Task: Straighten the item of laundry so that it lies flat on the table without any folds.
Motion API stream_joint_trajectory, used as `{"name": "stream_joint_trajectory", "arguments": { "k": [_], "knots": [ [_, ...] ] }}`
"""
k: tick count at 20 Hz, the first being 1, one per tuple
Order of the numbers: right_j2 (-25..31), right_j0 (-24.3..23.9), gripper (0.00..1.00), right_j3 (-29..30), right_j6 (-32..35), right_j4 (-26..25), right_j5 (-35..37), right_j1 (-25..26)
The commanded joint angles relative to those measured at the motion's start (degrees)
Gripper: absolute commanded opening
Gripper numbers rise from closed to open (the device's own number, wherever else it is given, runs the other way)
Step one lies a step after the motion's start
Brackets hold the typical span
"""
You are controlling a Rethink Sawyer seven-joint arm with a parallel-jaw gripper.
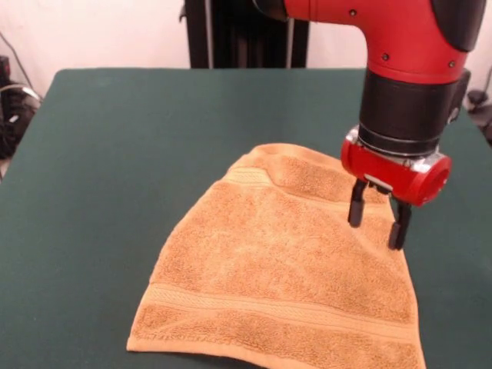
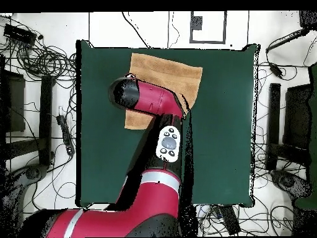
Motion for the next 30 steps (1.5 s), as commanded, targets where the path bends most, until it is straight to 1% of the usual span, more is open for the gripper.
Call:
{"name": "stream_joint_trajectory", "arguments": {
  "k": [1,3,5,7,9,11,15,17,22,24,26,28,30],
  "knots": [
    [4.2,-1.4,1.0,0.8,-7.0,-7.9,2.1,-1.8],
    [5.2,-1.2,1.0,3.8,-5.6,-8.3,0.5,-2.7],
    [5.5,-0.1,1.0,8.8,-1.8,-8.4,-0.6,-4.0],
    [5.2,1.7,1.0,11.9,2.8,-7.9,-0.3,-4.3],
    [4.2,3.7,1.0,12.7,6.6,-7.6,0.3,-3.9],
    [4.7,4.4,1.0,13.4,8.2,-7.1,-0.2,-3.6],
    [6.6,4.6,1.0,14.8,9.5,-5.5,-0.9,-3.1],
    [6.5,5.4,1.0,15.2,10.7,-4.8,-1.0,-2.6],
    [7.3,4.4,1.0,14.2,6.1,-6.5,2.6,0.4],
    [7.7,3.6,1.0,14.1,5.0,-7.0,1.9,1.6],
    [6.9,3.8,1.0,13.8,5.4,-7.4,1.1,2.9],
    [8.5,2.7,1.0,14.9,5.4,-6.9,-0.9,3.5],
    [8.0,3.0,1.0,15.2,6.1,-7.1,-2.5,4.3]
  ]
}}
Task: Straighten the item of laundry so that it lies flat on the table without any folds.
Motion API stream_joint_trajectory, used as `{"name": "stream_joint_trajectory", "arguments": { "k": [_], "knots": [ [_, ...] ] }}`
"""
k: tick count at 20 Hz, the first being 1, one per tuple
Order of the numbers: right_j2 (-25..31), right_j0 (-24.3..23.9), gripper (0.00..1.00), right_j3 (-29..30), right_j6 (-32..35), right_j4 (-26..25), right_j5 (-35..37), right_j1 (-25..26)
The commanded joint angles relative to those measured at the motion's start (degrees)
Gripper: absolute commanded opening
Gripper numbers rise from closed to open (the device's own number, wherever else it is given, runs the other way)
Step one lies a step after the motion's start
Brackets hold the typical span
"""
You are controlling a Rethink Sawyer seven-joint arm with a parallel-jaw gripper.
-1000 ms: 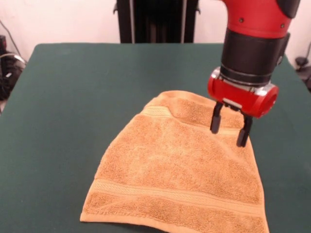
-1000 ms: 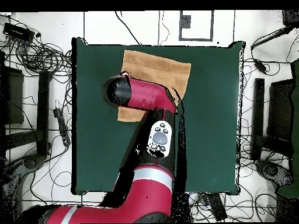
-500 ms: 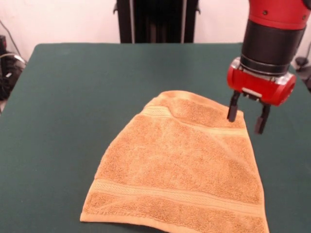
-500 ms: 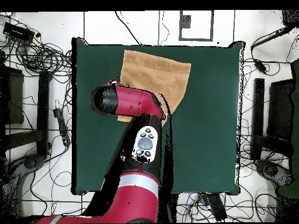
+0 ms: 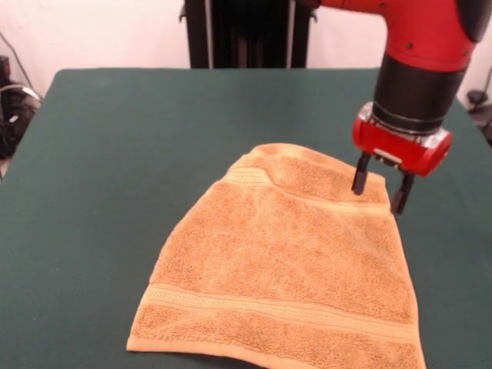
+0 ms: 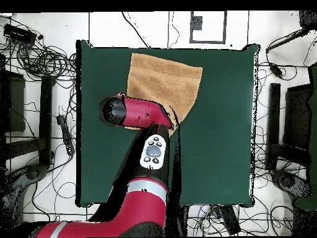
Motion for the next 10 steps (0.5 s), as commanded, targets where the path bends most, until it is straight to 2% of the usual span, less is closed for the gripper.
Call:
{"name": "stream_joint_trajectory", "arguments": {
  "k": [1,4,10],
  "knots": [
    [8.2,-0.4,1.0,8.7,6.4,0.2,-3.6,6.7],
    [11.9,-2.9,1.0,11.7,7.4,2.5,-5.6,7.0],
    [12.6,-2.0,1.0,16.2,14.2,7.4,-4.6,6.3]
  ]
}}
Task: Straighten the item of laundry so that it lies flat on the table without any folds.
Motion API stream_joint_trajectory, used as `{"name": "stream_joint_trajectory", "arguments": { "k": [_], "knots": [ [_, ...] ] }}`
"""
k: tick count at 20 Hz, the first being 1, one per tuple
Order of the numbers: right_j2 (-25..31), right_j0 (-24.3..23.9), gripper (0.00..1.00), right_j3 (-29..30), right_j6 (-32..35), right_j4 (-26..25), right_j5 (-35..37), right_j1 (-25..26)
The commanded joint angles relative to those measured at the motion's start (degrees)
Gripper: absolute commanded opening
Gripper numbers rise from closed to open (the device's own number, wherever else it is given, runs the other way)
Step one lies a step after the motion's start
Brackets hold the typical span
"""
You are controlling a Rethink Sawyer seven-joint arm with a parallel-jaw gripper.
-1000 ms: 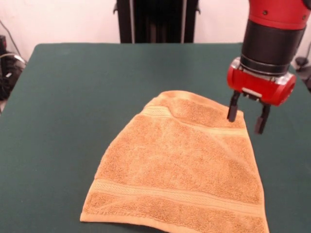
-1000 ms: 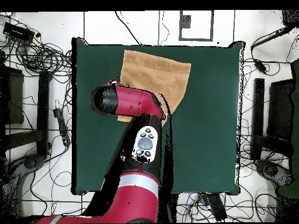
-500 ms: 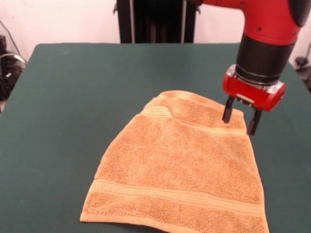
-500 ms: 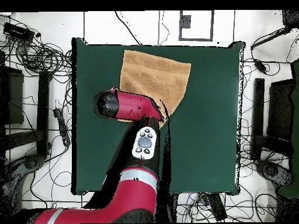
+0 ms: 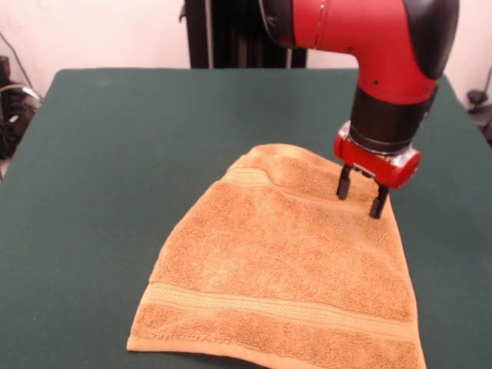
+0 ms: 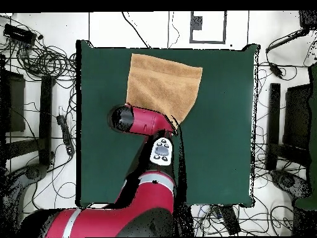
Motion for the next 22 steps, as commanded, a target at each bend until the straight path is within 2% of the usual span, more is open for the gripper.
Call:
{"name": "stream_joint_trajectory", "arguments": {
  "k": [1,4,11,13,17,18,22],
  "knots": [
    [9.7,0.7,1.0,12.4,14.7,6.6,-1.0,3.8],
    [10.8,0.2,1.0,14.2,14.4,8.4,-1.8,3.8],
    [11.1,1.0,1.0,14.1,15.4,13.1,-5.9,6.7],
    [11.2,1.2,1.0,14.3,14.8,13.3,-8.5,7.0],
    [8.1,3.6,1.0,13.0,13.5,12.4,-9.3,7.7],
    [7.5,4.1,0.0,12.8,13.3,12.0,-10.3,7.8],
    [7.2,4.3,0.0,12.2,13.0,11.8,-10.9,8.3]
  ]
}}
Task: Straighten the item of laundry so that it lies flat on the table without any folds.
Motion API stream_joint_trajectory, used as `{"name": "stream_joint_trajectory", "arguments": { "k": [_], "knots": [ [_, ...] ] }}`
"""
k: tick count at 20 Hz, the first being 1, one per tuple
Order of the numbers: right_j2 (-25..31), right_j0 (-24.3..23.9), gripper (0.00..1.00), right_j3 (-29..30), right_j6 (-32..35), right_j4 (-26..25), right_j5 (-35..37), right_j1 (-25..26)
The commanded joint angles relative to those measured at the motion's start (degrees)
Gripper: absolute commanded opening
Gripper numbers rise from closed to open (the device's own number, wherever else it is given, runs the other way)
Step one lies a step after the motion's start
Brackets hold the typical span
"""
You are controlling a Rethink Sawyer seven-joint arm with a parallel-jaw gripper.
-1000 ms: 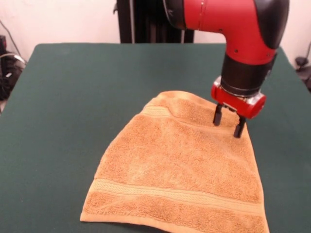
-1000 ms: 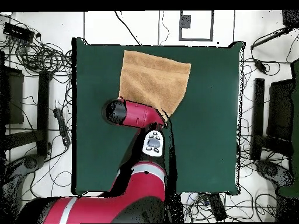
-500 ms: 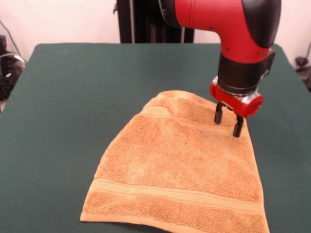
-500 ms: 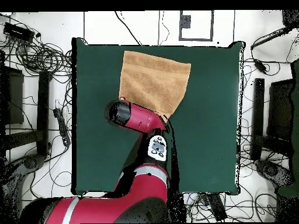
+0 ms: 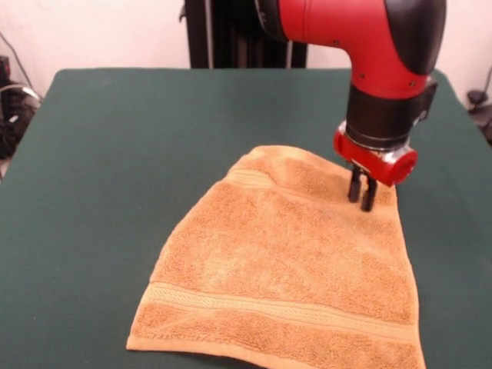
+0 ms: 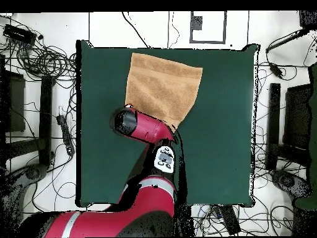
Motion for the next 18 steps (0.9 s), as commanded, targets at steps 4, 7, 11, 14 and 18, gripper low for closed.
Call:
{"name": "stream_joint_trajectory", "arguments": {
  "k": [4,7,11,14,18],
  "knots": [
    [8.8,3.3,0.0,7.2,12.6,2.7,-6.7,9.0],
    [9.9,3.4,0.0,7.7,13.5,3.9,-7.2,8.9],
    [11.1,3.6,0.0,9.0,15.4,5.8,-8.0,8.5],
    [11.8,3.7,0.0,9.5,16.1,7.2,-8.9,8.3],
    [10.0,4.9,0.0,8.9,15.7,8.4,-6.6,8.4]
  ]
}}
